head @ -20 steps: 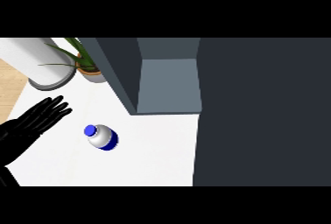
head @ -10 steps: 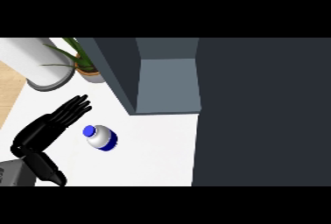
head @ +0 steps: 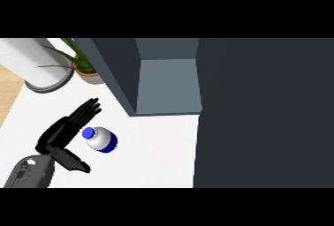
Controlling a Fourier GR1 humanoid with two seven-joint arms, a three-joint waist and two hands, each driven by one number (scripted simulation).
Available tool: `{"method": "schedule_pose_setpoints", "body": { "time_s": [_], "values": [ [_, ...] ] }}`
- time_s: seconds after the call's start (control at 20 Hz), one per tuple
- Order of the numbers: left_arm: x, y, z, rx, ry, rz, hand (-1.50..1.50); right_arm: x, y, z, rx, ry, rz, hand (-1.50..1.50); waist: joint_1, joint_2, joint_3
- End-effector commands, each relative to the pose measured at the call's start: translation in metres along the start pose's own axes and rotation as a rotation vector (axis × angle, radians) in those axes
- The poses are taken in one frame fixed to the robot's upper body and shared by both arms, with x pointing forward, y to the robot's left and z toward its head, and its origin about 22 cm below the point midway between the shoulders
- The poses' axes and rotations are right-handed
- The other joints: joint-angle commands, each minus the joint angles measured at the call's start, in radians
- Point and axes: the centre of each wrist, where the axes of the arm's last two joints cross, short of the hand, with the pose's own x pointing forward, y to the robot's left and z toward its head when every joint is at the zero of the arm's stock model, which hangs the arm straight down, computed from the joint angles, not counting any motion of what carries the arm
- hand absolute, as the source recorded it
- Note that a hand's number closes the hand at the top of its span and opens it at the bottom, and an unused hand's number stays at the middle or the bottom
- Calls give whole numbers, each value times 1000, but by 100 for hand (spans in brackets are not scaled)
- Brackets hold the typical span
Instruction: Pick up the bottled water, place it into the cabinet and close the cabinet
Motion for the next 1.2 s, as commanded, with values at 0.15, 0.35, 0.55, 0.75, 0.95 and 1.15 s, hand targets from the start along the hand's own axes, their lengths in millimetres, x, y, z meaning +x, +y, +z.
{"method": "schedule_pose_setpoints", "body": {
  "time_s": [0.15,0.35,0.55,0.75,0.95,1.15],
  "values": [
    [-31,-2,-12,-26,-34,27,-150,38,5,6,17,-48,-20,-150,-16,6,-2],
    [-60,-19,6,-81,2,131,-150,26,5,11,33,-27,-32,-150,-25,4,-2],
    [-71,-31,2,-134,2,184,-150,21,4,7,21,-35,-1,-150,-13,8,-3],
    [-76,-33,2,-138,-2,200,-150,27,6,13,5,-24,-21,-150,-14,6,-3],
    [-86,-46,-5,-60,-13,237,150,23,2,19,21,-26,-3,-150,-19,4,-2],
    [-86,-47,-15,-54,-16,282,150,16,4,16,22,-28,-8,-150,-20,11,-4]
  ]
}}
